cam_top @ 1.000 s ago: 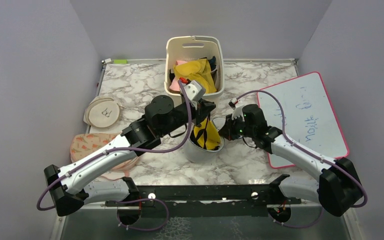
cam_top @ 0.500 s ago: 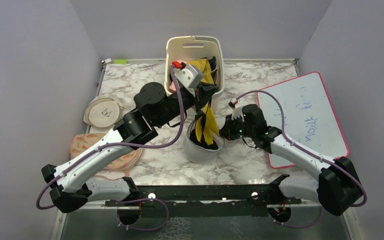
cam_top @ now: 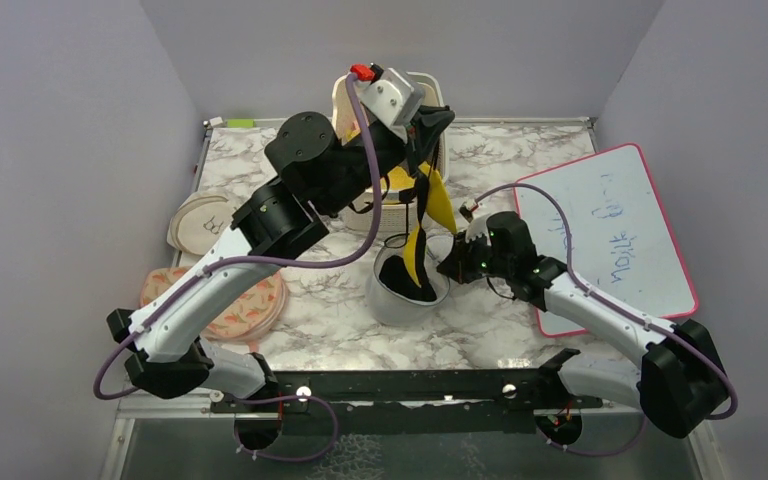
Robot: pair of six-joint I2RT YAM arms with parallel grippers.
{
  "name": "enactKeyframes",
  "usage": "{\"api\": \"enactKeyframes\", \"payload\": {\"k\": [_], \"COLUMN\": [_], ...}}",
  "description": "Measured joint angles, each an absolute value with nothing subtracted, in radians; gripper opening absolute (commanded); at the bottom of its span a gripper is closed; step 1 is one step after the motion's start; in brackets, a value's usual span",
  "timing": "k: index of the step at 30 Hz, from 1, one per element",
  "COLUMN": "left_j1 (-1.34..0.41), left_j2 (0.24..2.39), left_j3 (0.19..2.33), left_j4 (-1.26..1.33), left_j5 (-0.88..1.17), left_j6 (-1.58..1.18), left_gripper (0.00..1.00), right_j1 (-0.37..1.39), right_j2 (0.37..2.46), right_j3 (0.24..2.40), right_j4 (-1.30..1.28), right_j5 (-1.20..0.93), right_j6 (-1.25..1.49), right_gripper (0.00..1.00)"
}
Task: Unzip the laundry bag and remove the bra
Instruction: Pick up the bra from the laundry bag, then place the bra in the bin.
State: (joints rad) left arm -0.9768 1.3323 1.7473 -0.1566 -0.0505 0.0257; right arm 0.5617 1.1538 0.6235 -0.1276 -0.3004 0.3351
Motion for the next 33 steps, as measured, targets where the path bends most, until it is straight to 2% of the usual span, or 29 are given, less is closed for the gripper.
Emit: {"api": "enactKeyframes", "payload": {"k": [11,22,27,33], "left_j1": [-0.913,-0.803,-0.756,-0.699], "left_j2": [1.57,1.714,1.769,1.792], "left_j3": [2.146,2.384,2.387,2.285], "left_j4": [-0.203,-0.087,-0.051,-0.02], "left_j5": [-0.081,-0.08,-0.068,-0.034], "left_j6": [0.083,0.14,0.122,0.052], "left_gripper": [0.0,0.0,0.0,0.0], "right_j1": [0.562,0.562,0.562,0.562], "right_j2": [1.146,1.11,1.099,1.102], "right_j3": [0.616,0.598,0.598,0.609], "right_j4": [-0.125,-0.12,-0.12,-0.13], "right_j5": [-0.301,-0.301,-0.3,-0.3], "right_j6": [0.336,0.337,0.337,0.343], "right_gripper": [0.01,0.01,0.01,0.01]}}
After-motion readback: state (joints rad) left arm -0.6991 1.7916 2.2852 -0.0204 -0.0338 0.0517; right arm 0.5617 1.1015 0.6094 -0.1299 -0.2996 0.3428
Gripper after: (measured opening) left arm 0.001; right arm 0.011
